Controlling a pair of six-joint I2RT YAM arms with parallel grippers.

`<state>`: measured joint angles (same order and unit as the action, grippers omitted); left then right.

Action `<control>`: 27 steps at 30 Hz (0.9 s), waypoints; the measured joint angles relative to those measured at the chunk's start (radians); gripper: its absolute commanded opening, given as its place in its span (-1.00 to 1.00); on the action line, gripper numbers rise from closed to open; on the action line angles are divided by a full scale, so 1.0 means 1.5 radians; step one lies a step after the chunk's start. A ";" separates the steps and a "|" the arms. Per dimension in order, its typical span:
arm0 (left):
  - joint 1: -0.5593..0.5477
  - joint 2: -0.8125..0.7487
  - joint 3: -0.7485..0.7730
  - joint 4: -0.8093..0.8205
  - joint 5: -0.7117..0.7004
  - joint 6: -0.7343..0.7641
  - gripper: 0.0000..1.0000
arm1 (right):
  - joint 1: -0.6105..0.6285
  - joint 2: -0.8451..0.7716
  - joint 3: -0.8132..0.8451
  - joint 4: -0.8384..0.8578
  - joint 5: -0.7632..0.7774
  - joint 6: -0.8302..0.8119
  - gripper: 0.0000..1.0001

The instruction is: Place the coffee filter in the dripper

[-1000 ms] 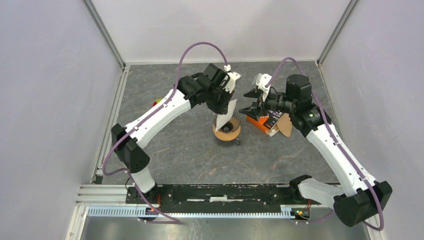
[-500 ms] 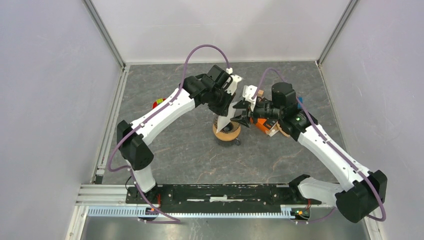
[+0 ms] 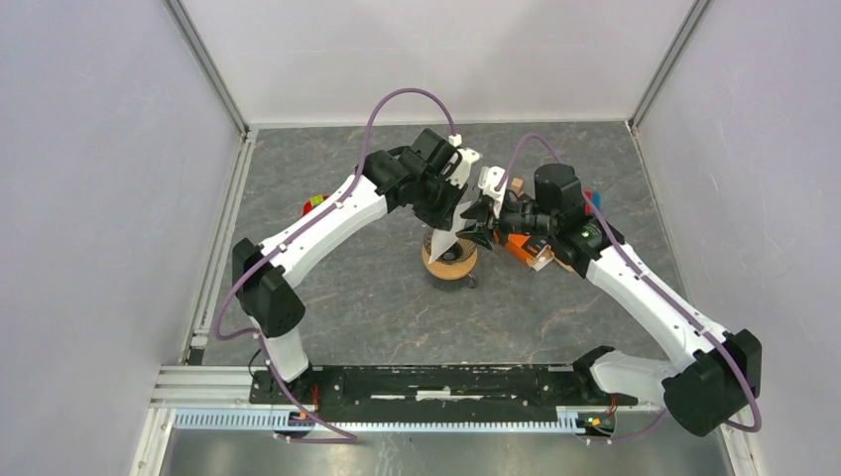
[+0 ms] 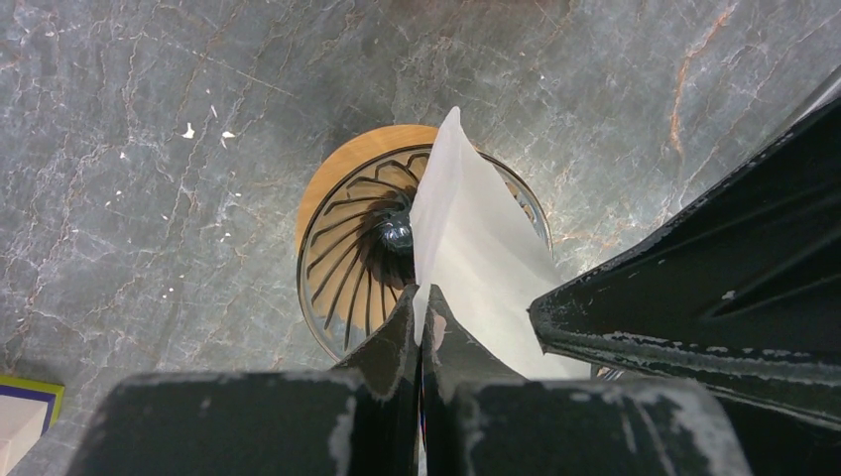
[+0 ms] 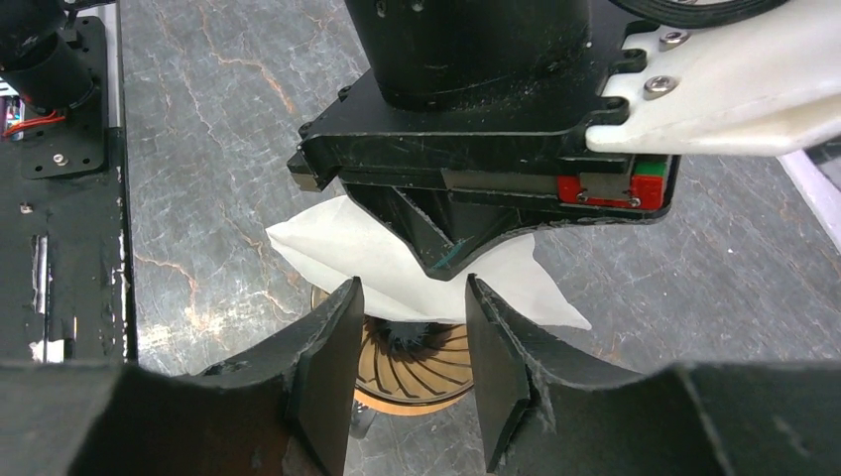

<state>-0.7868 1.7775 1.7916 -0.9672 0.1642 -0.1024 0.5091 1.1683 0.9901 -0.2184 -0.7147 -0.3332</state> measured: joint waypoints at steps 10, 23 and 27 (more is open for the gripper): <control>0.000 0.008 0.007 0.000 0.000 0.000 -0.95 | 0.001 0.012 0.004 -0.005 0.019 0.002 -0.11; 0.000 0.009 0.007 -0.005 -0.003 0.000 -0.96 | 0.001 0.024 0.004 -0.057 0.060 -0.032 -0.15; 0.000 0.009 0.007 -0.009 -0.003 0.001 -0.95 | 0.001 0.025 0.004 -0.066 0.064 -0.038 -0.15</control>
<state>-0.7868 1.7908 1.8019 -0.9806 0.1593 -0.1013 0.5106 1.2064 0.9966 -0.3176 -0.6189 -0.3901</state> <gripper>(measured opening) 0.032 0.428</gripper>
